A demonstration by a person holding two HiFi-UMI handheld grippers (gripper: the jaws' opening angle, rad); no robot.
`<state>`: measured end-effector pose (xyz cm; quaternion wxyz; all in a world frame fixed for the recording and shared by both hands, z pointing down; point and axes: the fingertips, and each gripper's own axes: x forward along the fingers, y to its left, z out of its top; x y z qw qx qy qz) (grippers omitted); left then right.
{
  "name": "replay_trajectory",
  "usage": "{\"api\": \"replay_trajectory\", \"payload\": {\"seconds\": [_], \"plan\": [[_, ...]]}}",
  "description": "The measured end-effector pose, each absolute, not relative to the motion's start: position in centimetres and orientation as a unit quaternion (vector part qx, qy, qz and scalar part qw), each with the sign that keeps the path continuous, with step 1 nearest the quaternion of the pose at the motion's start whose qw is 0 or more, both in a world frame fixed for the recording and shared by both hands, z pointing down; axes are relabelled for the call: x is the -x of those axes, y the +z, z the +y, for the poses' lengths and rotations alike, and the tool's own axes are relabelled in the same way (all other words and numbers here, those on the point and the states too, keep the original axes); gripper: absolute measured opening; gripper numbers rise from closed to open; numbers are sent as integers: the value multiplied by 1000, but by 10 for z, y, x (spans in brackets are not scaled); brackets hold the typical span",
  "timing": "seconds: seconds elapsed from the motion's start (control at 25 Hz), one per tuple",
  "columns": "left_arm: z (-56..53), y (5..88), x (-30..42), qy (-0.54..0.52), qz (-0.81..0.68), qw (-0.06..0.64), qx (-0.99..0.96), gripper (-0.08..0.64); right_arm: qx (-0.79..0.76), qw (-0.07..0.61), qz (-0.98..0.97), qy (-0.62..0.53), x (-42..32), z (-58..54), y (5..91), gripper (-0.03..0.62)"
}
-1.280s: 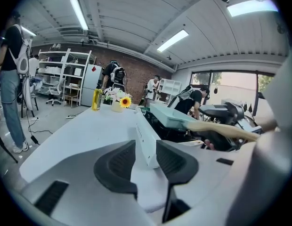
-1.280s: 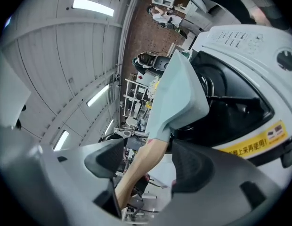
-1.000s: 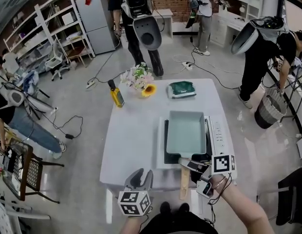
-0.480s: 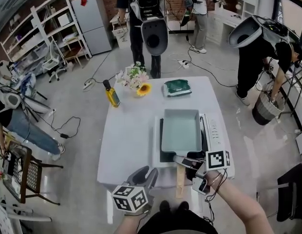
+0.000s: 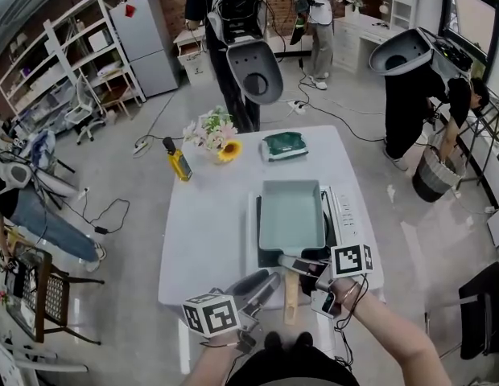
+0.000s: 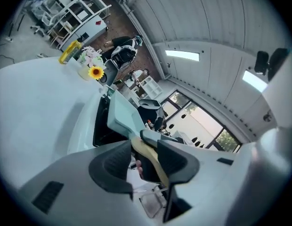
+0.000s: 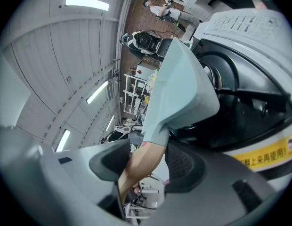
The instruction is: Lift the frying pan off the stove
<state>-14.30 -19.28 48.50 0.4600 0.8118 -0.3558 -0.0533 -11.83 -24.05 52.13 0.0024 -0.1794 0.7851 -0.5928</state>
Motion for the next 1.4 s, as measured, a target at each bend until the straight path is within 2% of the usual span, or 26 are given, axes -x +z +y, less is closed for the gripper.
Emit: {"api": "replay_trajectory", "payload": {"seconds": [0.72, 1.4], "plan": [[-193, 500, 90, -47, -246, 573, -780, 179, 175, 2, 787, -591, 119, -243, 524, 230], [-191, 503, 75, -55, -174, 628, -756, 167, 157, 11, 781, -604, 118, -241, 523, 219]]}}
